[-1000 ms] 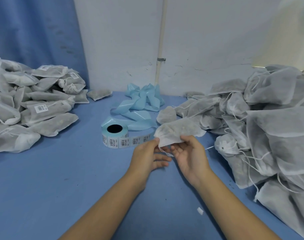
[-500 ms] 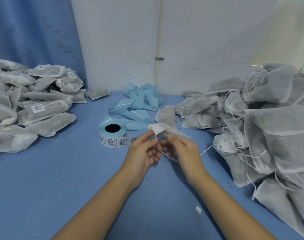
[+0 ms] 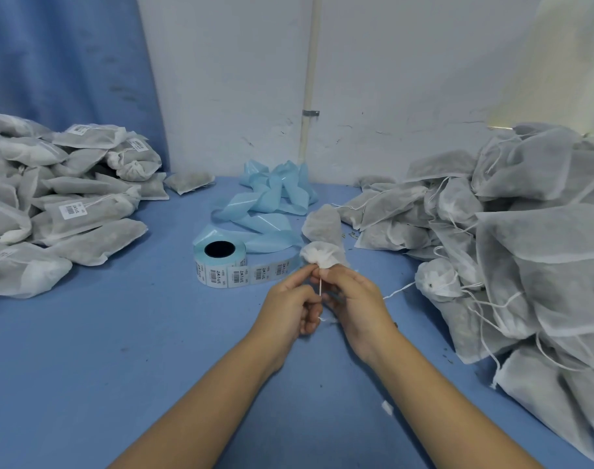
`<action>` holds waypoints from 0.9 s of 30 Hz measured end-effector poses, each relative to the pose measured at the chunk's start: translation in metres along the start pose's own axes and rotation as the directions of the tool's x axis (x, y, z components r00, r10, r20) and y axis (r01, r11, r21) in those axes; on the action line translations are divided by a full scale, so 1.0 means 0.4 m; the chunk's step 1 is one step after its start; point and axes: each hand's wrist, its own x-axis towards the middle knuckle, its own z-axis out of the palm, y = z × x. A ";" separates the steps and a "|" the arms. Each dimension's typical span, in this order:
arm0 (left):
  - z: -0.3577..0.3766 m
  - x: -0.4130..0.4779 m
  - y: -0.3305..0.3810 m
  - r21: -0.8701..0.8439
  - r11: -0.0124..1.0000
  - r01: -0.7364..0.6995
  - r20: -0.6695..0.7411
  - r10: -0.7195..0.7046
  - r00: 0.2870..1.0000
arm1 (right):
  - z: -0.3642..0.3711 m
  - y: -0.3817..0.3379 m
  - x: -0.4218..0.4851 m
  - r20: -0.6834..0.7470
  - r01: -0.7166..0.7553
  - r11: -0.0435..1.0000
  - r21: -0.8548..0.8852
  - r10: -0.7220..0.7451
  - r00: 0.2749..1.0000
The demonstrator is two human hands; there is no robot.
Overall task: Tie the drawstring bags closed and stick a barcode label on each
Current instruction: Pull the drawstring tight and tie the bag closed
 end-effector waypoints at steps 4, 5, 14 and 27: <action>-0.001 0.006 0.010 -0.009 0.998 0.059 0.010 -0.059 0.998 | -0.004 -0.005 0.013 -0.050 -0.071 0.991 0.114 0.077 0.996; -0.002 0.007 0.011 0.000 0.999 0.053 -0.007 -0.053 0.999 | -0.004 -0.003 0.015 -0.055 -0.086 0.988 0.130 0.094 0.994; -0.023 -0.016 -0.016 0.710 0.632 -0.311 -0.071 0.503 0.861 | -0.014 -0.012 0.009 0.032 -0.077 0.997 -0.012 0.077 0.997; -0.029 -0.029 -0.002 0.929 -0.107 -0.353 0.328 0.678 0.658 | -0.054 -0.006 -0.003 0.123 0.218 0.135 -0.967 -0.499 0.858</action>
